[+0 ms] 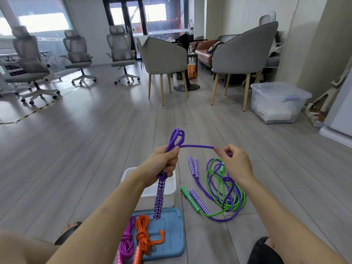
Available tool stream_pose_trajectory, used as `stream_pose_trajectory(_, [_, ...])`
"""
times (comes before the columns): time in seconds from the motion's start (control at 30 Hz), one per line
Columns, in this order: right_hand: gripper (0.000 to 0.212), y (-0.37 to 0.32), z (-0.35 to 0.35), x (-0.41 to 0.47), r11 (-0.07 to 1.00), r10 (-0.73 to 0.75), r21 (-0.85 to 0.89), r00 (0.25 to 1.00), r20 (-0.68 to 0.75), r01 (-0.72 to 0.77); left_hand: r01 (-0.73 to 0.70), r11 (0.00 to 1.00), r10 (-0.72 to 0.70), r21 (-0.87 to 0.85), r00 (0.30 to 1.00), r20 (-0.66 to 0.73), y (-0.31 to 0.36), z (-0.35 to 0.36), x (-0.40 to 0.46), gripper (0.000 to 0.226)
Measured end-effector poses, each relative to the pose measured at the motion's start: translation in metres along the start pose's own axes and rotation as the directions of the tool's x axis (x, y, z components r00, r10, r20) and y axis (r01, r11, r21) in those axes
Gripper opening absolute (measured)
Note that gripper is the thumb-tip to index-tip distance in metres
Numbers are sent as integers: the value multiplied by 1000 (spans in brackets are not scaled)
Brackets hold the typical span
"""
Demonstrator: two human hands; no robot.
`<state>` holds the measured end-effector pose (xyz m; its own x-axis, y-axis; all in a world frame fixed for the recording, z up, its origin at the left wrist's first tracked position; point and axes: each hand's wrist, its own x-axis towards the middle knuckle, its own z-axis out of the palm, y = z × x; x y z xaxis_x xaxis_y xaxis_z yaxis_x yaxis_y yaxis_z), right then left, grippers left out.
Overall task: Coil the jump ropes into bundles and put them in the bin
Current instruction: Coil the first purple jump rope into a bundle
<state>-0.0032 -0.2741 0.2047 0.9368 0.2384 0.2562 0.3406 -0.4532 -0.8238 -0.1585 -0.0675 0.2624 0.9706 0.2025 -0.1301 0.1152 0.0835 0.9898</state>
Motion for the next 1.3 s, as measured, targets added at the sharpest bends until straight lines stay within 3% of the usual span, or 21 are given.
stream_pose_trajectory(0.2, [20,-29,25,-11,891,125,432,990,59,-138,-84,996,84,11,986,-141,-13,20,9,19])
stream_pose_trajectory(0.4, [15,-59,34,-38,849,34,524,996,83,-73,-152,988,152,20,957,-247,-23,28,19,20])
stream_pose_trajectory(0.6, [11,-70,45,-52,822,-41,570,998,48,6,-189,981,191,35,948,-254,-31,40,23,37])
stream_pose_trajectory(0.7, [21,-72,49,-59,826,-136,559,989,64,77,-205,979,204,16,954,-221,-36,43,25,46])
stream_pose_trajectory(0.87, [27,-71,51,-58,846,-208,528,957,201,73,-231,973,228,13,947,-227,-35,40,26,36])
stream_pose_trajectory(0.97, [20,-70,51,-54,856,-195,514,957,213,60,-223,973,194,-63,932,-308,-33,39,27,26])
stream_pose_trajectory(1.07, [6,-69,51,-52,821,-130,567,943,306,-71,-233,952,131,-200,896,-425,-26,36,30,28])
stream_pose_trajectory(1.2, [4,-64,48,-53,883,-177,464,859,480,-77,-326,820,52,-470,860,-507,-12,20,35,30])
stream_pose_trajectory(1.3, [5,-66,44,-54,894,-229,447,818,527,-38,-385,749,43,-539,840,-541,-2,15,33,33])
